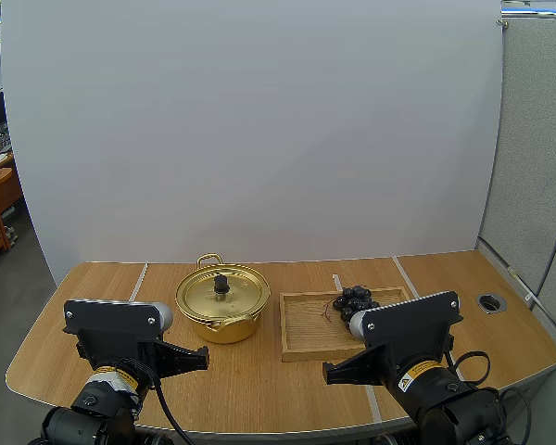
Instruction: Open the pot, put the grape inside, and close it
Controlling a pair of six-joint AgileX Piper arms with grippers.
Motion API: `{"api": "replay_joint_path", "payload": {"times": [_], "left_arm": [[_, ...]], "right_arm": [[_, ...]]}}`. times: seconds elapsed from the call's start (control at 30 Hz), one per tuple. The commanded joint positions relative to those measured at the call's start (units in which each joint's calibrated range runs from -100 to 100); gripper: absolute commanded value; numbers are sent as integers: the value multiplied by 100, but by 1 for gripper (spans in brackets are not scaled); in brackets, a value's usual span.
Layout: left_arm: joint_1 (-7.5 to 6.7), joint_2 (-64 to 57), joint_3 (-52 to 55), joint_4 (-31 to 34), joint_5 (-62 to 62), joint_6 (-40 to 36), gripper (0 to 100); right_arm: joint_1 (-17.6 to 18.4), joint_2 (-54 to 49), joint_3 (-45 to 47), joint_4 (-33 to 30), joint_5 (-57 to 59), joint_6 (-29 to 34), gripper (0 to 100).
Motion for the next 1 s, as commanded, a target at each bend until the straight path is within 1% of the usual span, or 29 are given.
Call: {"api": "replay_joint_path", "payload": {"times": [0.0,0.33,0.4,0.5,0.57,0.63,0.83,0.97], "left_arm": [[8,-25,18,27,-141,-18,0],[8,-25,6,2,-138,-18,0],[8,-25,-291,2,-138,-18,0],[8,-25,-722,2,-138,-18,0],[8,-25,-1178,2,-138,-18,0],[8,-25,-1607,2,-138,-18,0],[8,-25,-2797,2,-82,-18,0],[8,-25,-3610,2,464,-9,0]], "right_arm": [[7,-33,0,-29,-39,9,0],[7,-33,0,-29,-201,9,0],[7,-33,0,-29,-454,9,0],[7,-33,-166,68,-452,9,0],[7,-33,-435,163,-402,9,0],[7,-33,-895,238,-164,9,0],[7,-33,-2359,413,911,9,0],[7,-33,-3243,413,1602,9,0]]}}
